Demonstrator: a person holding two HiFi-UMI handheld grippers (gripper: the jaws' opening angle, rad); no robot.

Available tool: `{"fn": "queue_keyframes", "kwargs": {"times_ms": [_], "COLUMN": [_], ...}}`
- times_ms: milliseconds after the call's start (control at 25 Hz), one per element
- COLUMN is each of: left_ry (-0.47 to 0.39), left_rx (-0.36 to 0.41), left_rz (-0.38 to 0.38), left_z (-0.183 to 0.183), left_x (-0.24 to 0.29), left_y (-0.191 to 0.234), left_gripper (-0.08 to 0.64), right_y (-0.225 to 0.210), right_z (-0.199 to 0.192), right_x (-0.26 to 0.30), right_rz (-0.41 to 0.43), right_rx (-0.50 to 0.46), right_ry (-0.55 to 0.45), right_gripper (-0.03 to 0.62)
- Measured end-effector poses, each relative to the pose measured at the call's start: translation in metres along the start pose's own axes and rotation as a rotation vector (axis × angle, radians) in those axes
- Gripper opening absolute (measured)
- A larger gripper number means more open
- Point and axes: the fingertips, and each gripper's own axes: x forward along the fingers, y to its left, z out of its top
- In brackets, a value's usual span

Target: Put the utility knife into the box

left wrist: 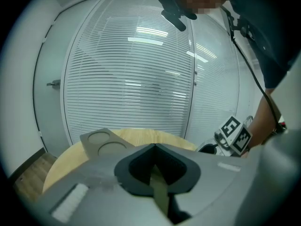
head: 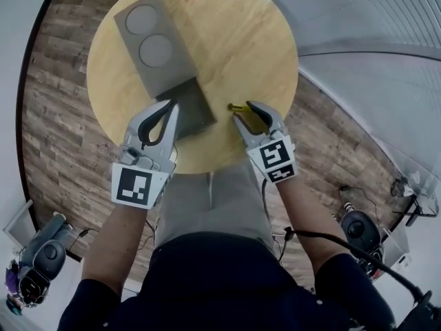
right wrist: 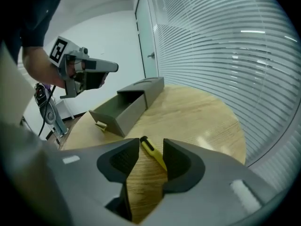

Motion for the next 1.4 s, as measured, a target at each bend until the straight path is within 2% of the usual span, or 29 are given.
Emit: {"fn": "queue_keyframes", "kwargs": {"times_ms": [160,320,440,480,560,680,960,1080,1200,1400], "left_ry": [0.013,0.030,0.039,0.039,0.036,0.008,0.001,-0.013,-0.043,-0.086], "left_rx": [-0.011,-0.026,-0.034,-0.033,-0.032,-0.044,-0.003,0.006,-0.021,-0.021], "left_rz": [0.012,0.014,0.018,0.020,0.026,0.031,0.047,0.056,0.067,0.065], "left_z": [-0.008,-0.020,-0.022,-0.022,-0.020,-0.007,0.011,0.025,0.036,0.067], "left_x": [-0.004,-0.008,-0.008,-0.007,-0.005,-0.003,-0.019,-0.024,-0.030,-0.049], "left_y": [0.010,0.008,0.005,0.005,0.005,0.001,0.009,0.015,0.019,0.011], "left_gripper": [0.003,0.003,0.003,0.003,0.003,0.003,0.003,0.003,0.003,0.003], "right_y": [0.000,-0.002,-0.004,-0.005,-0.006,-0.008,-0.003,0.001,0.005,0.011], "right_z": [-0.007,-0.010,-0.011,-0.011,-0.012,-0.012,-0.005,0.008,0.021,0.053], "right_x": [0.013,0.015,0.015,0.016,0.017,0.016,0.006,-0.002,-0.009,-0.031], "right_rz": [-0.014,-0.023,-0.013,-0.006,0.002,0.005,-0.007,-0.015,-0.032,-0.053], "right_rx": [-0.028,-0.036,-0.035,-0.029,-0.022,-0.001,0.140,0.135,0.119,0.109], "right_ry": [0.067,0.091,0.090,0.086,0.080,0.074,0.048,0.027,0.013,-0.031], "right_gripper": [0.168,0.165,0.124,0.072,0.072,0.072,0.071,0.072,0.072,0.072]}}
